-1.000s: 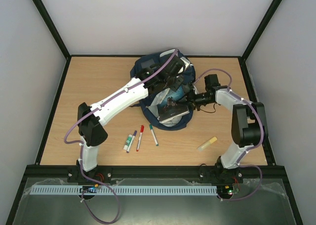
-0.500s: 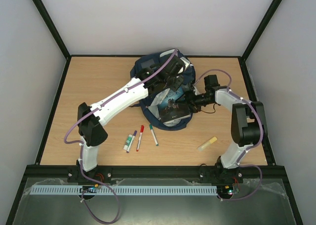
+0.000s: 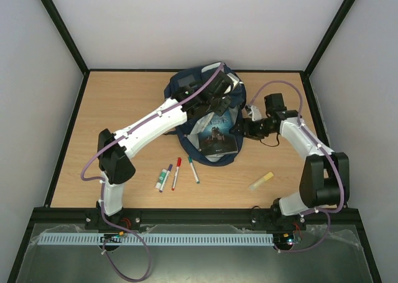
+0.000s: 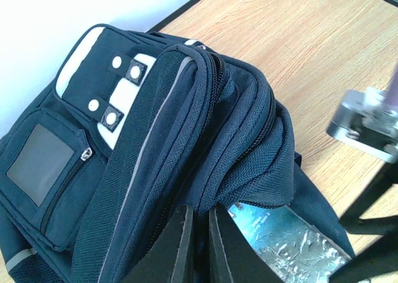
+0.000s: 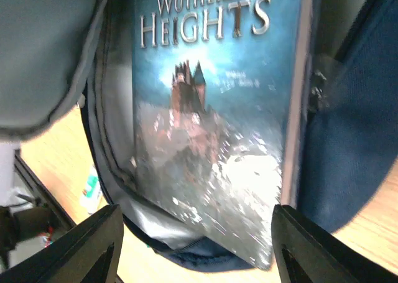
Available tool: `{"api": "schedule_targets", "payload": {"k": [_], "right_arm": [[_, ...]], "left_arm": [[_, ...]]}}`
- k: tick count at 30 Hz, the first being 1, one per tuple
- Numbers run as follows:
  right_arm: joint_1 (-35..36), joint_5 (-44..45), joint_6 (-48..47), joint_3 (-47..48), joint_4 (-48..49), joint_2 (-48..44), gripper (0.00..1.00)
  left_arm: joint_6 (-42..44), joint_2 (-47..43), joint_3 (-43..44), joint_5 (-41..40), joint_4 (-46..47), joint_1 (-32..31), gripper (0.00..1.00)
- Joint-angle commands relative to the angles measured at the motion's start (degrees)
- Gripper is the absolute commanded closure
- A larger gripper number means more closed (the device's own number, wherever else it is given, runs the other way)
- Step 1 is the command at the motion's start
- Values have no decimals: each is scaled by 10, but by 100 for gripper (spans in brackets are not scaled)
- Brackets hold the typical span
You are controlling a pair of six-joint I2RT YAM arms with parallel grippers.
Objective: Pack the student bag
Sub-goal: Place the book in the student bag.
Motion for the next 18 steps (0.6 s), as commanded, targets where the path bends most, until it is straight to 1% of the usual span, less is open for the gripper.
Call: {"api": "schedule_targets", "payload": {"k": [1, 3, 5, 8, 9, 11, 13, 16, 18], "right_arm": [[8, 45, -128, -31, -76, -49, 37], [14, 65, -165, -44, -77, -75, 39], [31, 83, -209, -54, -74, -103, 44], [74, 152, -262, -80, -39, -150, 55], [95, 166, -280, -89, -25, -165, 58], [124, 183, -317, -101, -3, -195, 59], [159, 210, -354, -110, 19, -213, 64], [207, 264, -418, -121, 47, -218, 65], [236, 298, -451, -127, 56, -208, 62]], "left_arm": [[-8, -48, 5, -5, 62, -1, 98], [-8, -48, 5, -5, 63, -1, 98], [-8, -49, 6, -3, 63, -1, 97], [-7, -49, 6, -3, 64, -1, 97], [-6, -48, 7, -3, 63, -1, 98], [-5, -48, 8, -2, 59, 0, 98], [-6, -49, 9, -3, 57, 0, 97], [-6, -52, 9, -4, 56, 0, 98], [-7, -53, 10, -5, 55, 0, 97]]}}
